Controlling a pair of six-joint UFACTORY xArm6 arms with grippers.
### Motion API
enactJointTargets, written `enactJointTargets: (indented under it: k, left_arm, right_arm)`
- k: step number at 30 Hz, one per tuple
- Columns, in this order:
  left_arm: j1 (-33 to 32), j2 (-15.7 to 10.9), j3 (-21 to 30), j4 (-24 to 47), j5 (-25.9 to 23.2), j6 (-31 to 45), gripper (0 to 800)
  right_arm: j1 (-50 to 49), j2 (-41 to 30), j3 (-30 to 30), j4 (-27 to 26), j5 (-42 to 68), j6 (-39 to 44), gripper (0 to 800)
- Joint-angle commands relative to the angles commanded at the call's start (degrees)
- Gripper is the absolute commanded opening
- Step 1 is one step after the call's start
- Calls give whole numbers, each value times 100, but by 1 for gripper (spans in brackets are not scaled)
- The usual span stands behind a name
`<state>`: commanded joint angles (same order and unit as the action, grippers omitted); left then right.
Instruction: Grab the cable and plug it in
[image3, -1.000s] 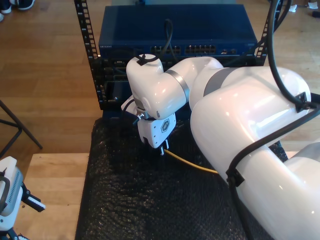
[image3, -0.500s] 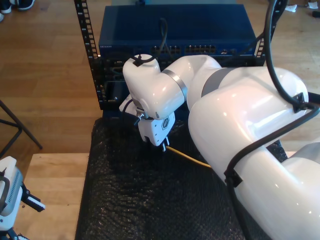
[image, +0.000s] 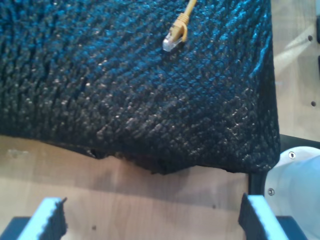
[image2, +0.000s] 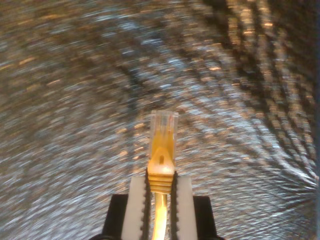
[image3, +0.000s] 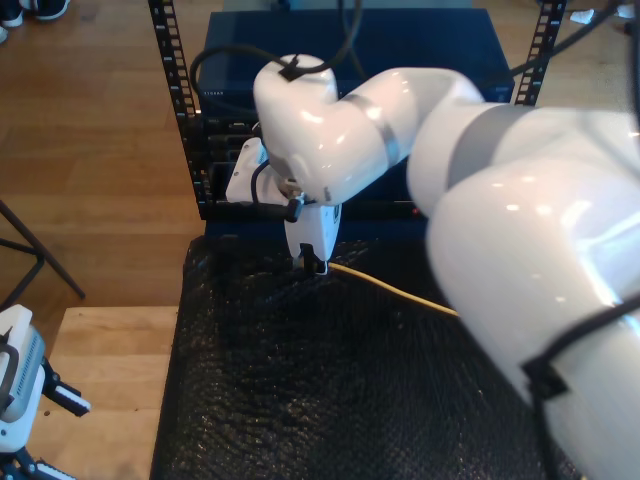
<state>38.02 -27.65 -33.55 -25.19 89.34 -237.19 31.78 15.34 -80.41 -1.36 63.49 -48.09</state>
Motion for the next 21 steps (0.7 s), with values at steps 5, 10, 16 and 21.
enactJointTargets:
  k: [5, 10, 16, 21]
  left_arm:
    - [-105, 18, -114, -422, 220, -18, 800]
    - [-387, 18, -123, -985, 448, -44, 800]
    - [-835, 149, -114, -1635, 440, -193, 800]
    - [-1275, 440, -105, -2303, 369, -246, 800]
  right_arm:
    - [-440, -633, 378, 571, 440, -642, 3]
    - [-738, -1354, 941, 738, 501, -870, 3]
    - [-1081, -2110, 1538, 1116, 730, -1301, 3]
    - [-1503, -2602, 1837, 1705, 1231, -1741, 3]
